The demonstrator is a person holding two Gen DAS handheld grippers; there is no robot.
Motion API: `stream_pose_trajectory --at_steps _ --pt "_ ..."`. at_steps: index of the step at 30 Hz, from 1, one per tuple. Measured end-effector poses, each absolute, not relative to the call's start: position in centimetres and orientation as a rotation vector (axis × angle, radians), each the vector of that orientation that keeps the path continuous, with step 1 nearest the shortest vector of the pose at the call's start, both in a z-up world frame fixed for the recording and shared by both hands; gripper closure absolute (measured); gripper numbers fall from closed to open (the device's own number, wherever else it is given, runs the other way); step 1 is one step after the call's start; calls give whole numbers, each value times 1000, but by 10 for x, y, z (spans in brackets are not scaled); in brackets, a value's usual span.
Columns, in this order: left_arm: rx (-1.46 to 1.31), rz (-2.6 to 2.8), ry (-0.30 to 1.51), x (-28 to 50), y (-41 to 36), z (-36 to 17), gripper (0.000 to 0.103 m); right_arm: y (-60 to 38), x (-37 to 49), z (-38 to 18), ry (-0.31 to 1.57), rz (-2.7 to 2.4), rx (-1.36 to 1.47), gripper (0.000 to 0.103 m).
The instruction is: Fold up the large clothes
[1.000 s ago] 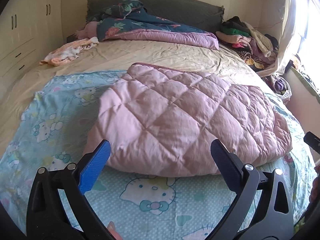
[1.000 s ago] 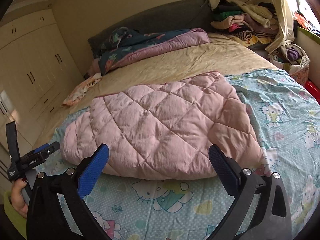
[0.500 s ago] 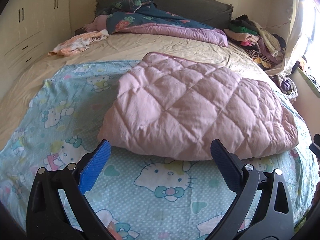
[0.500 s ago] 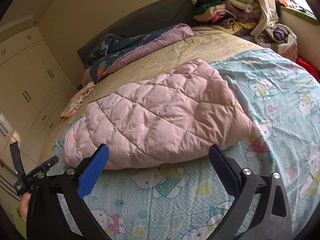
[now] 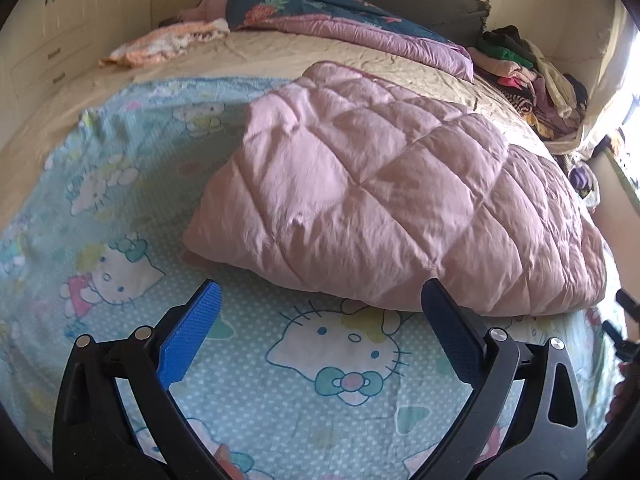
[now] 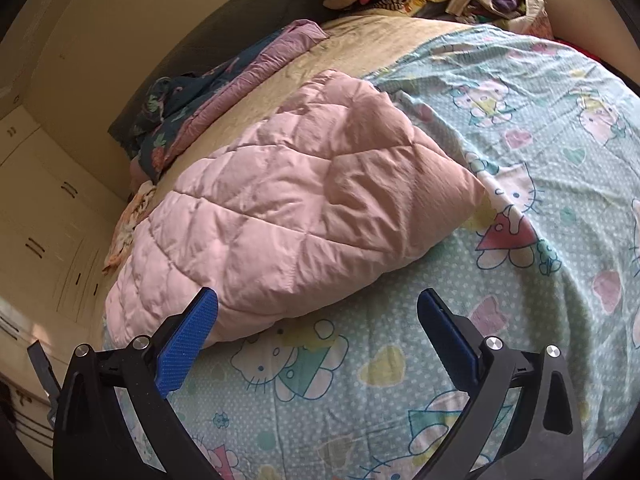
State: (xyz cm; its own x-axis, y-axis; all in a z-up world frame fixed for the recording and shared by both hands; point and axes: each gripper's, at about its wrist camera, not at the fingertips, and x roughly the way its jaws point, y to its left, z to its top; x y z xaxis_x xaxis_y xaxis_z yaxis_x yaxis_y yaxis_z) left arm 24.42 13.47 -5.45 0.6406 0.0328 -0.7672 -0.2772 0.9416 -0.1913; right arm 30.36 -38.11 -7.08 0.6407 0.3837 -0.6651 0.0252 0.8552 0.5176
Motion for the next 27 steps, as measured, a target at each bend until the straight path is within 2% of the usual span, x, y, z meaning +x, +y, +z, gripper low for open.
stream_pose_trajectory --at_steps 17,27 --pt "-824 104 897 280 179 -108 9 -379 340 -97 904 164 515 4" --pt "-908 107 842 308 189 -119 8 -382 375 -117 927 179 630 4"
